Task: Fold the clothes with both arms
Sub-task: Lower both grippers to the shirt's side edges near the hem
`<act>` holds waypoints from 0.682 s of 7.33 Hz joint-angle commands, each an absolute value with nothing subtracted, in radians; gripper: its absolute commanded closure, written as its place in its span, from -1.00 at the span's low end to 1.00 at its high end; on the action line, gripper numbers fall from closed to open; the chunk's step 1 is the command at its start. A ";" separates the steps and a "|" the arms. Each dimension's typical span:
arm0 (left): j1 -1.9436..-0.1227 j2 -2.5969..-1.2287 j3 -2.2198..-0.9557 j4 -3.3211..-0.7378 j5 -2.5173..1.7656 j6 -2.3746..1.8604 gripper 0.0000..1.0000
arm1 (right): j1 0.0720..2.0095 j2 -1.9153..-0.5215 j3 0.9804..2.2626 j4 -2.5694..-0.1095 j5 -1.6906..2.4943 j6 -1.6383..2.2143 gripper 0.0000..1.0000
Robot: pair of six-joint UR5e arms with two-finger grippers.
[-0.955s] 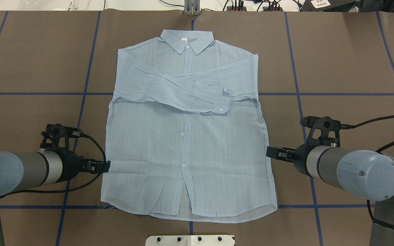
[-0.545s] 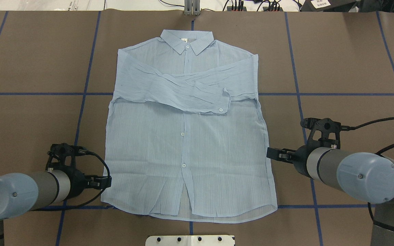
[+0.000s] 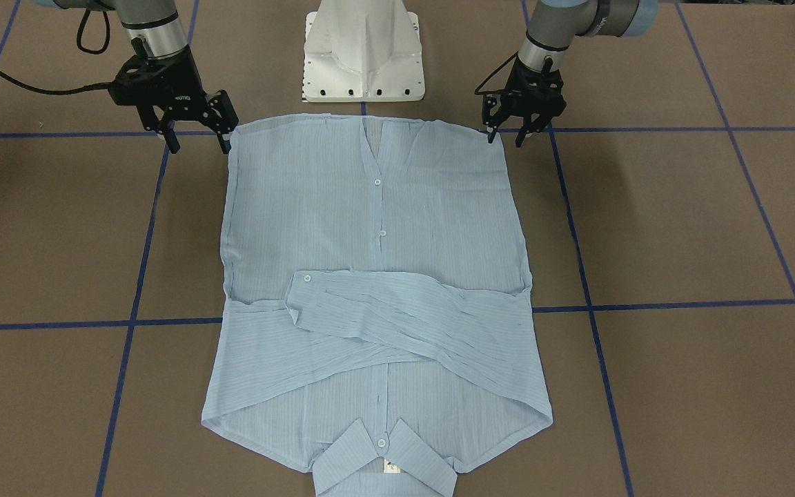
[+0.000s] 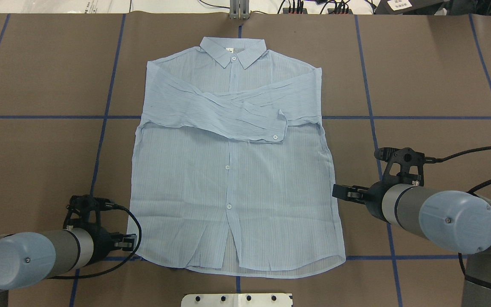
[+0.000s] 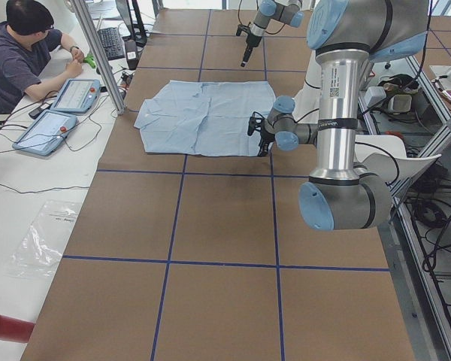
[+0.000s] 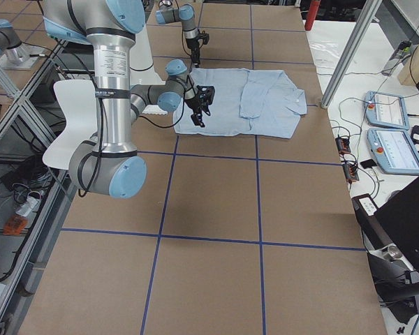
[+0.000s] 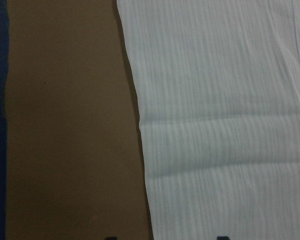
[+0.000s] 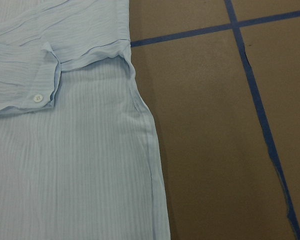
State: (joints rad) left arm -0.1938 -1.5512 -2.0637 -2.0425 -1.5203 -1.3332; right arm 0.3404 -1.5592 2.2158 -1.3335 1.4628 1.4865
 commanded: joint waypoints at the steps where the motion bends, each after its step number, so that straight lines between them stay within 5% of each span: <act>1: -0.172 -1.555 -2.060 -2.042 -1.520 -1.335 0.17 | 0.337 -1.559 2.214 -1.333 1.459 1.486 -1.00; 5: -0.170 -1.574 -2.036 -2.042 -1.522 -1.335 0.15 | 0.333 -1.560 2.214 -1.333 1.457 1.488 -1.00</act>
State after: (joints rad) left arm -0.1711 -1.5697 -2.0429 -2.0412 -1.5215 -1.3345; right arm 0.3348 -1.5594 2.2136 -1.3330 1.4574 1.4868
